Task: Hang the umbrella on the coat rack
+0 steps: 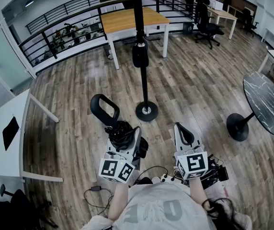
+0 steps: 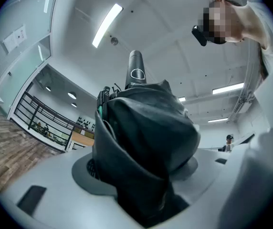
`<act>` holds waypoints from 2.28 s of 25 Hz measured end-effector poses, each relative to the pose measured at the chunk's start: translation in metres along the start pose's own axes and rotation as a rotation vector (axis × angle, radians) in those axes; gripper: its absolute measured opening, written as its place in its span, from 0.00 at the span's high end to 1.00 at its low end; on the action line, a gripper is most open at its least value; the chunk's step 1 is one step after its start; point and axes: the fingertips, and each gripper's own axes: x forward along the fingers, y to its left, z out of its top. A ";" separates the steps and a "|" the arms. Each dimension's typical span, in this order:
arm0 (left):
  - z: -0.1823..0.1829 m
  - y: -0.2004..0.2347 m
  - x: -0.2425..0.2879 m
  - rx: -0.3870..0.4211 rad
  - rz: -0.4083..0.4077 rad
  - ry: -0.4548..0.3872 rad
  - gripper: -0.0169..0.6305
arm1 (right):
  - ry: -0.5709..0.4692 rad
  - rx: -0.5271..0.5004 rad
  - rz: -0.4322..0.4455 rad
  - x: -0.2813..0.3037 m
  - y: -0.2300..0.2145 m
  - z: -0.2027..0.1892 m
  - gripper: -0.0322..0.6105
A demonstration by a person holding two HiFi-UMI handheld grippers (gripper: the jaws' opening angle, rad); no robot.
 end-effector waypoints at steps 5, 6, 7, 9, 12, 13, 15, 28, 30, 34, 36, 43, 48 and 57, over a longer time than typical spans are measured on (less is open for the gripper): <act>0.001 0.005 -0.003 -0.006 0.005 0.006 0.52 | 0.003 0.009 0.007 0.000 0.005 -0.001 0.90; 0.001 0.005 -0.003 -0.005 0.004 0.007 0.52 | 0.005 0.012 0.008 -0.001 0.006 -0.002 0.90; 0.001 0.005 -0.004 -0.005 0.002 0.008 0.52 | 0.007 0.013 0.009 -0.001 0.007 -0.002 0.90; 0.001 0.005 -0.005 -0.007 0.000 0.010 0.52 | 0.013 0.011 0.009 -0.002 0.009 -0.005 0.90; -0.002 0.004 -0.004 -0.012 -0.005 0.014 0.52 | 0.017 0.032 0.012 -0.003 0.008 -0.009 0.90; -0.003 0.004 -0.004 -0.014 -0.007 0.016 0.52 | 0.012 0.052 0.013 -0.003 0.007 -0.009 0.90; -0.005 0.003 -0.002 -0.016 -0.010 0.021 0.52 | -0.005 0.100 0.015 -0.003 0.005 -0.008 0.90; 0.002 0.011 -0.012 -0.075 -0.011 0.009 0.52 | 0.016 0.106 0.053 -0.003 0.021 -0.014 0.90; 0.001 0.012 -0.015 -0.075 -0.005 0.012 0.52 | 0.025 0.118 0.061 -0.002 0.023 -0.019 0.90; -0.002 0.017 -0.012 -0.071 0.012 0.022 0.52 | 0.037 0.138 0.077 0.000 0.023 -0.027 0.90; -0.003 0.017 -0.006 -0.080 0.009 0.016 0.52 | 0.039 0.146 0.076 0.003 0.018 -0.030 0.90; -0.007 0.024 0.036 -0.101 -0.023 0.006 0.52 | 0.040 0.153 0.063 0.026 -0.007 -0.035 0.90; -0.008 0.037 0.074 -0.119 -0.060 -0.004 0.52 | 0.042 0.155 0.036 0.056 -0.025 -0.039 0.90; -0.012 0.076 0.160 -0.154 -0.123 -0.005 0.52 | 0.026 0.115 0.027 0.144 -0.059 -0.024 0.90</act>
